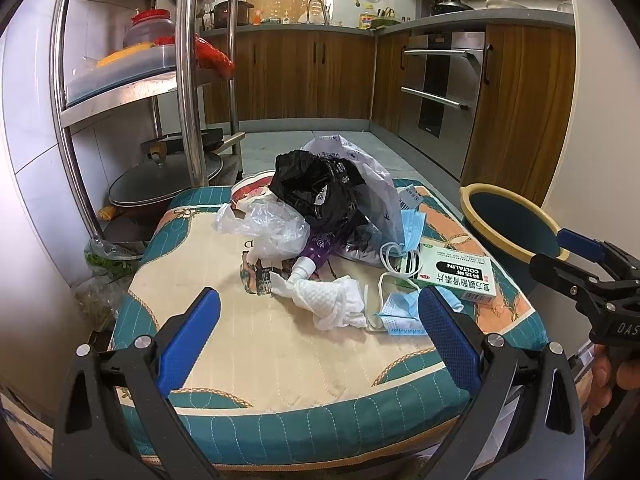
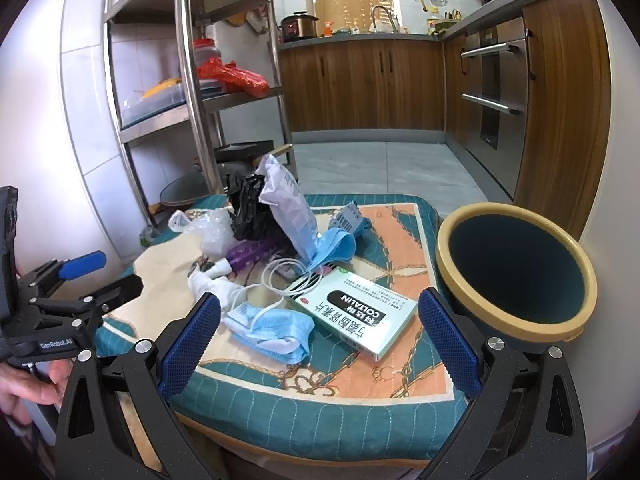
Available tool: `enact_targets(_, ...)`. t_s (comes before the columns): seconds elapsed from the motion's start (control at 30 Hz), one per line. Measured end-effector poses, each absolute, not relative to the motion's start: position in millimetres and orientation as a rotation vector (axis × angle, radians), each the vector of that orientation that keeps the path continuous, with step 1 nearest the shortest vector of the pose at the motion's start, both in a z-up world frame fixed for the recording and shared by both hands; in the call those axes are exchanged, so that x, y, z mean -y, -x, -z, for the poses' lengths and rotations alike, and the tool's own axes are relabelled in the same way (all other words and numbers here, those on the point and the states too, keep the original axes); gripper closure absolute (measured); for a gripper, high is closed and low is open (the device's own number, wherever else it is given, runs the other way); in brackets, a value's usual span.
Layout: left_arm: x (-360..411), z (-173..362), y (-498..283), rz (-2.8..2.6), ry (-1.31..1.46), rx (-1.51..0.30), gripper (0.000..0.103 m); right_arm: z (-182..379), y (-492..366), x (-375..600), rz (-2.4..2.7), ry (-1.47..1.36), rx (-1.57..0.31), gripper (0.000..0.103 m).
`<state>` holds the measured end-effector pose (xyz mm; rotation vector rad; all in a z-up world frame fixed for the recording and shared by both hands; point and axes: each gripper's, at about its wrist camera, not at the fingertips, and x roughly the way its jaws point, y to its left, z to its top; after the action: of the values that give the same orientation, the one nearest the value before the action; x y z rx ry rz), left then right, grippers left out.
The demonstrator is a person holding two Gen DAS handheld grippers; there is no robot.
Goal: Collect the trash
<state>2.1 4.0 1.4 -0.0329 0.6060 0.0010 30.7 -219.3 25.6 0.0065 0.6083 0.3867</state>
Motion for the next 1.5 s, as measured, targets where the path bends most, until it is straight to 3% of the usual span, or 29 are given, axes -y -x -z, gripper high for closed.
enact_targets(1.5,-3.2,-1.9,-2.2,-0.001,0.033,-0.607,0.006,-27.0,-28.3,223.2,-0.386,-0.011,-0.601,0.005)
